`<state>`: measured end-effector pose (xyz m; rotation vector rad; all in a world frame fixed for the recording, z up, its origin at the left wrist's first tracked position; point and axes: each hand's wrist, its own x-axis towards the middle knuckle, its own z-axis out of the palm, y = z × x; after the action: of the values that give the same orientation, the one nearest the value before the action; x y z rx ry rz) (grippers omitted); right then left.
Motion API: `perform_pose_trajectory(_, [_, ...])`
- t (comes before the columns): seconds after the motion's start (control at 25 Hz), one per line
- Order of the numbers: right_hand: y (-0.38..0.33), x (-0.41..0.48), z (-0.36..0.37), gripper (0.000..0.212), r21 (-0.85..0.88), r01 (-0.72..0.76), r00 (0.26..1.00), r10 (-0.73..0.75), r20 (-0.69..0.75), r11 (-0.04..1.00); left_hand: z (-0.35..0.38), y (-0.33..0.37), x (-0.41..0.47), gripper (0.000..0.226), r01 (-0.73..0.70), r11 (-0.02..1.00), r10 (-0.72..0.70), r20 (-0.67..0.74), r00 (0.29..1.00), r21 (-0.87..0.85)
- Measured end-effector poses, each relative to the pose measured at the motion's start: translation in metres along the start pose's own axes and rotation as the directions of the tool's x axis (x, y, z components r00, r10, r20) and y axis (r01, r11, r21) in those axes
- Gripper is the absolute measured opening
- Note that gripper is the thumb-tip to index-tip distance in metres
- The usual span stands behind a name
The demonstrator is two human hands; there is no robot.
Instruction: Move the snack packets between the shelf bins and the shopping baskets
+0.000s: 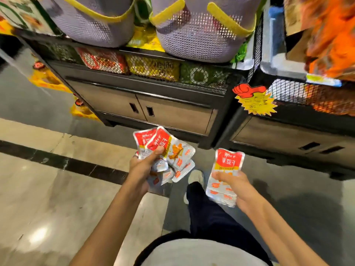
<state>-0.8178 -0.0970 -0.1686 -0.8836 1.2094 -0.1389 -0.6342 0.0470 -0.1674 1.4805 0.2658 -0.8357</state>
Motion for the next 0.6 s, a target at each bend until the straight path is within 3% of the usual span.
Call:
perform_pose_trajectory(0.2, [-0.12, 0.068, 0.01, 0.022, 0.059, 0.122, 0.992, -0.122, -0.006, 0.991, 0.083, 0.085, 0.075, 0.02, -0.101, 0.993, 0.103, 0.027, 0.994, -0.058])
perform_pose_trajectory(0.32, [-0.213, 0.079, 0.028, 0.028, 0.07, 0.316, 0.944, -0.321, 0.078, 0.946, 0.129, 0.159, 0.101, 0.011, -0.257, 0.96, 0.265, 0.07, 0.962, -0.112])
perform_pose_trajectory(0.48, [-0.308, 0.06, 0.05, 0.031, 0.143, 0.513, 0.813, -0.533, 0.236, 0.846, 0.164, 0.25, 0.11, 0.038, -0.411, 0.897, 0.44, 0.243, 0.864, -0.164])
perform_pose_trajectory(0.6, [-0.372, 0.056, 0.065, 0.02, 0.164, 0.651, 0.689, -0.668, 0.281, 0.741, 0.187, 0.314, 0.125, 0.076, -0.441, 0.881, 0.472, 0.392, 0.79, -0.172])
